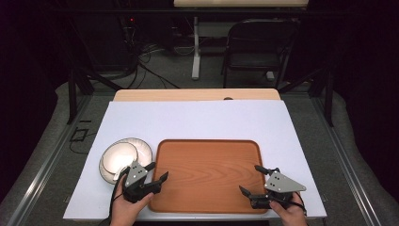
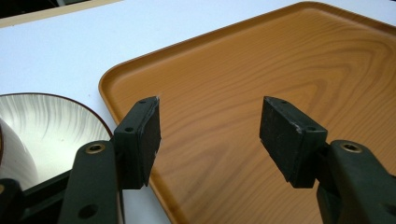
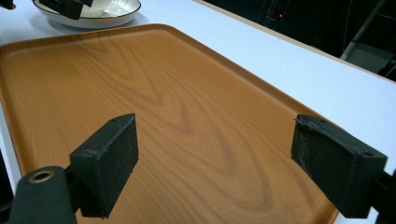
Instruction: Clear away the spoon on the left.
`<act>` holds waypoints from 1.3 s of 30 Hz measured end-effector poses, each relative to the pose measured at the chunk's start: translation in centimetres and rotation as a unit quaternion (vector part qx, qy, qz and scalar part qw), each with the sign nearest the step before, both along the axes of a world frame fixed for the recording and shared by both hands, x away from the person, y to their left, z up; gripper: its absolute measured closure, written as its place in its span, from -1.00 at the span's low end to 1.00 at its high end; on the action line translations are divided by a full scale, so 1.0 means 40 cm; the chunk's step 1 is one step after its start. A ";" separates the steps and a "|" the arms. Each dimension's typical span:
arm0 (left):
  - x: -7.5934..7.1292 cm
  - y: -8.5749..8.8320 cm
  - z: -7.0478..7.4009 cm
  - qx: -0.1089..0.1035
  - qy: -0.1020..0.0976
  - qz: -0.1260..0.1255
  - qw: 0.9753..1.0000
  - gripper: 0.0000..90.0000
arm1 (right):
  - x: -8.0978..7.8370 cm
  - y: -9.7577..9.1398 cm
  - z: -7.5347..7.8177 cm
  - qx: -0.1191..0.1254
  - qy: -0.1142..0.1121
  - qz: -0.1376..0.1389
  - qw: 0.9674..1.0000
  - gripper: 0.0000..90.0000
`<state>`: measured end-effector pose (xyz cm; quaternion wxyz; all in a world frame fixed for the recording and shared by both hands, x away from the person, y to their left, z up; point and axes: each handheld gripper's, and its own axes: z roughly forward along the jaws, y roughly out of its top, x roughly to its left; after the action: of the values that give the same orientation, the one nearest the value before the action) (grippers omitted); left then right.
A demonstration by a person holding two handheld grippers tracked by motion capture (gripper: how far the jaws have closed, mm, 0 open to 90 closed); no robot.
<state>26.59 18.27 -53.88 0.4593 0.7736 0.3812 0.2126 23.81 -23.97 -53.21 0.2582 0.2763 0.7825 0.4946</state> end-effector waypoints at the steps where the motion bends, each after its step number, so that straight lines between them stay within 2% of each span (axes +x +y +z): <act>1: -0.001 0.000 0.001 0.003 0.002 -0.001 1.000 -0.14 | 0.000 0.000 0.000 0.001 0.000 0.000 1.000 -0.68; 14: -0.006 -0.001 0.007 0.004 0.002 0.007 1.000 -0.14 | 0.000 0.000 0.000 0.001 -0.001 0.000 1.000 -0.68; 24: -0.012 -0.002 0.017 -0.014 0.010 0.015 1.000 -0.09 | 0.001 0.002 0.000 0.000 0.001 0.001 1.000 -0.68; 28: -0.013 -0.001 0.023 -0.012 0.012 0.020 1.000 -0.09 | 0.001 0.002 0.000 0.000 0.001 0.001 1.000 -0.68; 32: -0.020 0.002 0.040 -0.006 0.011 0.022 1.000 0.09 | 0.002 0.002 0.000 0.000 0.001 0.000 1.000 -0.68; 39: -0.027 0.007 0.062 -0.013 0.019 0.015 1.000 0.43 | 0.002 0.002 -0.001 0.000 0.001 0.000 1.000 -0.68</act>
<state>25.50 18.54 -51.38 0.4593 0.7656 0.4038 0.1996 23.89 -23.88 -53.23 0.2573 0.2767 0.7831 0.4940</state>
